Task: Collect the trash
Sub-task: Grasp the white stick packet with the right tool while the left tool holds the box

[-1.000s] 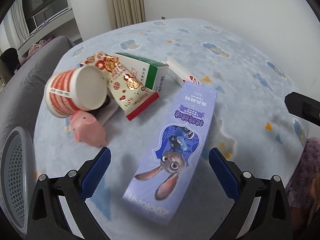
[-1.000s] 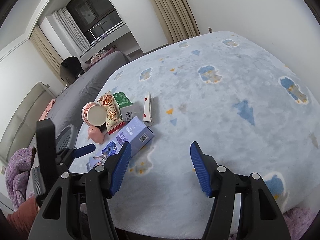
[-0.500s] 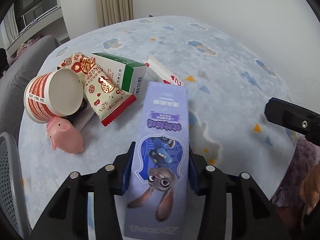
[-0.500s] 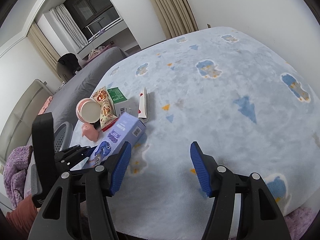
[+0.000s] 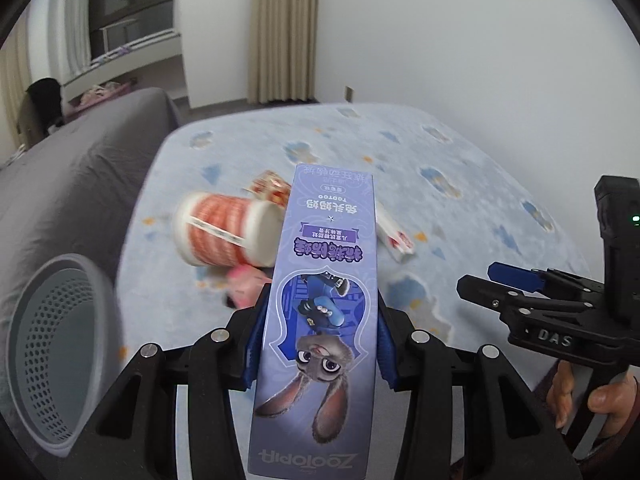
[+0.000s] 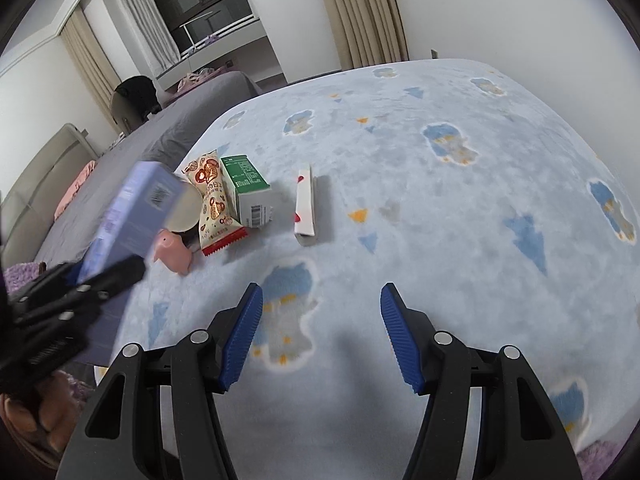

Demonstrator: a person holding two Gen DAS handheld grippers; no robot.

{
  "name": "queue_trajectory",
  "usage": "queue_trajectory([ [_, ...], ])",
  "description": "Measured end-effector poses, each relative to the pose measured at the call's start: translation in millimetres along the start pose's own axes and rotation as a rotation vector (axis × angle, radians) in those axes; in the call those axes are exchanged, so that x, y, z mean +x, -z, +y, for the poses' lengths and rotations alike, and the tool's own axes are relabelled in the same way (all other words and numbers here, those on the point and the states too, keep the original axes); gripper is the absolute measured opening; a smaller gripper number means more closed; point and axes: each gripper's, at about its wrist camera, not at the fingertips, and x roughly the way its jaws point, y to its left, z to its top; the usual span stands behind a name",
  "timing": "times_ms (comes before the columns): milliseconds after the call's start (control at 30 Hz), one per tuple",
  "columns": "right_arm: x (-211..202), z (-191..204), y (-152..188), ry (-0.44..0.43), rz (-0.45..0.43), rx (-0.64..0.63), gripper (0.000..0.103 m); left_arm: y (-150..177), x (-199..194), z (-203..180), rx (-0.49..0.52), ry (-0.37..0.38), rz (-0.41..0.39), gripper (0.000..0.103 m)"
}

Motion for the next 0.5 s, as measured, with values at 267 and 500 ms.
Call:
queue_trajectory([
  [267, 54, 21, -29, 0.105, 0.055, -0.09, 0.059, 2, -9, 57, -0.093, -0.178, -0.033, 0.044],
  [500, 90, 28, -44, 0.216, 0.092, -0.128, 0.058, 11, -12, 96, -0.159, -0.247, -0.021, 0.044],
])
